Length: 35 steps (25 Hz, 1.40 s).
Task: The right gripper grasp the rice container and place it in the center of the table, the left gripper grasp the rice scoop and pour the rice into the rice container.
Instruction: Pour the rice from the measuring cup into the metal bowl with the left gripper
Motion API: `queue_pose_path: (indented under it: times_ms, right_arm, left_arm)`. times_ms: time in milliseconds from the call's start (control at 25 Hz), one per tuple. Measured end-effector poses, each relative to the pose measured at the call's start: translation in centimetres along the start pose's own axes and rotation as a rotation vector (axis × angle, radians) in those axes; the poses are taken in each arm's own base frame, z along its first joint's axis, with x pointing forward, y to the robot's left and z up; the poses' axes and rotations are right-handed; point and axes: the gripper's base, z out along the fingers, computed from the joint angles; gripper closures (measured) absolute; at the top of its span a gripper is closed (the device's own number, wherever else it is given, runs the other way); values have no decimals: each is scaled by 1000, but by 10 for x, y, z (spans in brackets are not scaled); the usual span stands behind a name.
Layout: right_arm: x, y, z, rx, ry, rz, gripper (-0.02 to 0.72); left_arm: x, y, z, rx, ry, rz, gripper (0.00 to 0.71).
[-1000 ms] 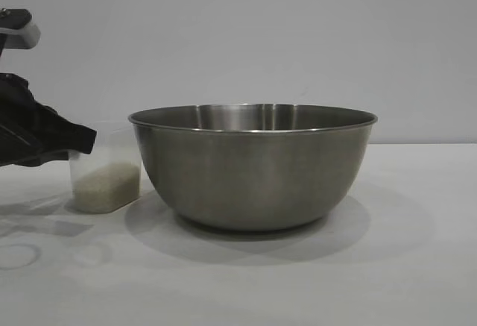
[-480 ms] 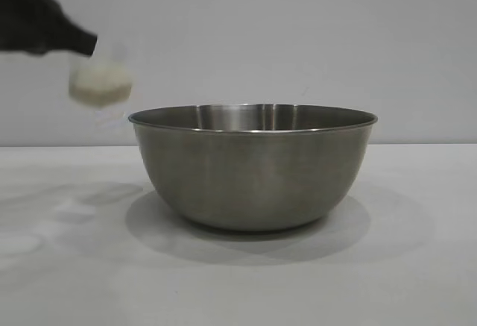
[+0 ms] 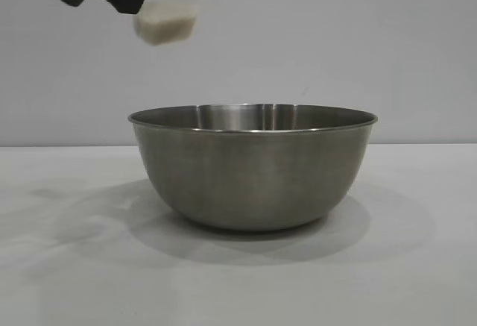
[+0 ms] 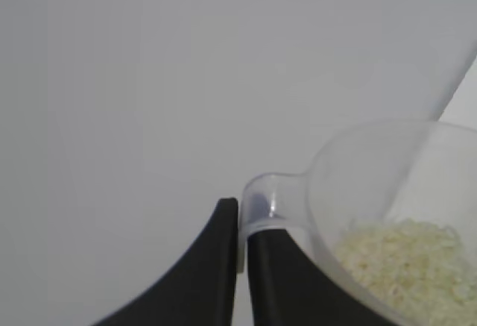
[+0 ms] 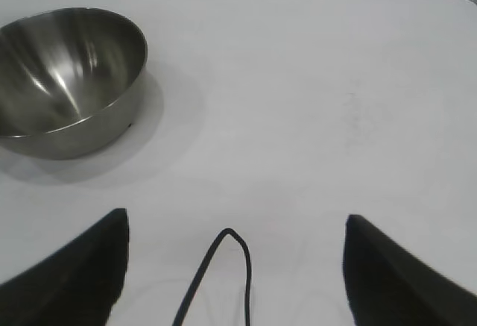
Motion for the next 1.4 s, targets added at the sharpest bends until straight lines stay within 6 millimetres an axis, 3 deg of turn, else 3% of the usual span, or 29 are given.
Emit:
queue_pose_path:
  times_ms: [400, 920, 1400]
  right_arm:
    - [0, 0, 0, -2, 0, 1, 193]
    - [0, 0, 0, -2, 0, 1, 193]
    - [0, 0, 0, -2, 0, 1, 193]
  left_arm:
    - [-9, -7, -1, 60, -119, 394, 710]
    - [-26, -17, 0, 79, -284, 758, 710]
    - [-29, -19, 0, 34, -338, 1082, 710]
